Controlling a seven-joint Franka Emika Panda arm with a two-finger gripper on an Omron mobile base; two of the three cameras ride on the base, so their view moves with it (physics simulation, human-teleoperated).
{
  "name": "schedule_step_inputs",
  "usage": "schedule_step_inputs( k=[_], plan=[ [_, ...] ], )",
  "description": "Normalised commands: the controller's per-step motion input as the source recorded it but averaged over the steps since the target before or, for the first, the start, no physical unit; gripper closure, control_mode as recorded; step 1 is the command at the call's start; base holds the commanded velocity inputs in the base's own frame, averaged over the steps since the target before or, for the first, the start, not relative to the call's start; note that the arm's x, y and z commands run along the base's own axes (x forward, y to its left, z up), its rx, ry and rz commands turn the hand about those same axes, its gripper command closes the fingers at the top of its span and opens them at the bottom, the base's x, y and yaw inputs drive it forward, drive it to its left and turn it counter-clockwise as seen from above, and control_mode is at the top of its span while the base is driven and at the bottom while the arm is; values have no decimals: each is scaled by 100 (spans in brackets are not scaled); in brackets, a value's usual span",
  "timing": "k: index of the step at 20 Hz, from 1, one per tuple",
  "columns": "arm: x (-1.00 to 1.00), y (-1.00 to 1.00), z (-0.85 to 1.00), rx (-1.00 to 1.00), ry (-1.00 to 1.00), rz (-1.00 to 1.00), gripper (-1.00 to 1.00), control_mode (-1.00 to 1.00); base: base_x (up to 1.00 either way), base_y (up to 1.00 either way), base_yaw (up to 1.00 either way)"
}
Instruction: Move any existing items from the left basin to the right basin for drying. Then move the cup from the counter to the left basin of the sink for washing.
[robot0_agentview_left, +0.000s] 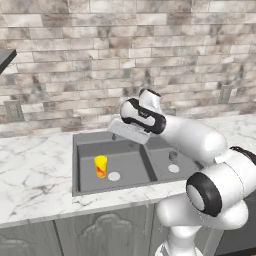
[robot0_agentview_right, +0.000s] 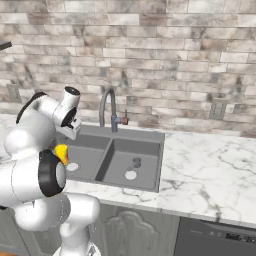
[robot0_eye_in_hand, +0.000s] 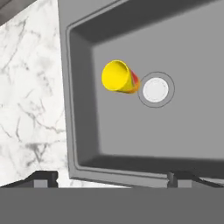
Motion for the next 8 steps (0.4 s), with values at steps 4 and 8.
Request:
schedule_step_inputs(
  k=[4,8],
  plan=[
    [-66,-65,38,-4,-13,-3,-100,-100,0,0,0],
    [-63,-64,39,-1,-12,-4,-100,-100,0,0,0]
  ],
)
